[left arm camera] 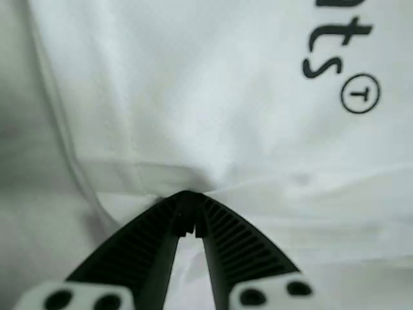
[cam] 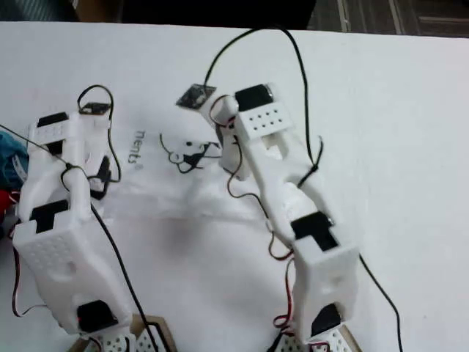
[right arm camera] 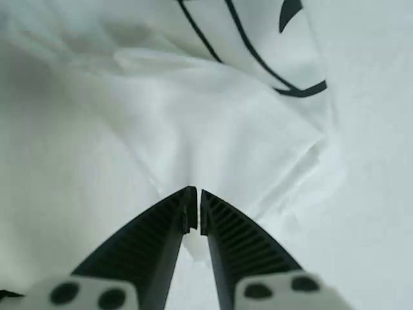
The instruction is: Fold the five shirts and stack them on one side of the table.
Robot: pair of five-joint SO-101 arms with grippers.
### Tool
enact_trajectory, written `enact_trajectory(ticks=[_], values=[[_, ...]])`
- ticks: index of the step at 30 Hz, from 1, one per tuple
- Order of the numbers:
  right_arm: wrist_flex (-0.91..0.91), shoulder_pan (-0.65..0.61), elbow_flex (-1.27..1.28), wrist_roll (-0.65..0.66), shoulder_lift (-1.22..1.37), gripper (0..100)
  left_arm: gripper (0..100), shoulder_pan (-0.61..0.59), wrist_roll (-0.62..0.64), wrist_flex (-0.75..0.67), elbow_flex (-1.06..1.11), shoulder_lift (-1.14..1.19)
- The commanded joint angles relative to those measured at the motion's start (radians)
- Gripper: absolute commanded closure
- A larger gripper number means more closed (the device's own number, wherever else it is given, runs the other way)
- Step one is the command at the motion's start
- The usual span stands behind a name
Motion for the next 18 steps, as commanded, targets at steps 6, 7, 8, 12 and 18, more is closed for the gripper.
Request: enact_trajectory(ticks=[6, 7, 8, 12, 18], values=[[-0.156, 0.059, 0.420, 0.028, -0.260, 97.8, 97, -0.029, 0.008, -0.040, -0.022, 0.015], [-0.191, 0.065, 0.473, 0.028, -0.274, 97.8, 97, -0.029, 0.008, -0.040, -0.022, 0.015], [-0.229, 0.074, 0.523, 0.029, -0.283, 97.8, 97, -0.029, 0.008, -0.040, -0.022, 0.015], [-0.361, 0.116, 0.680, 0.091, -0.286, 97.8, 97, -0.029, 0.008, -0.040, -0.022, 0.015], [-0.424, 0.229, 0.796, 0.146, -0.291, 97.8, 97, -0.029, 0.008, -0.040, -0.022, 0.015]])
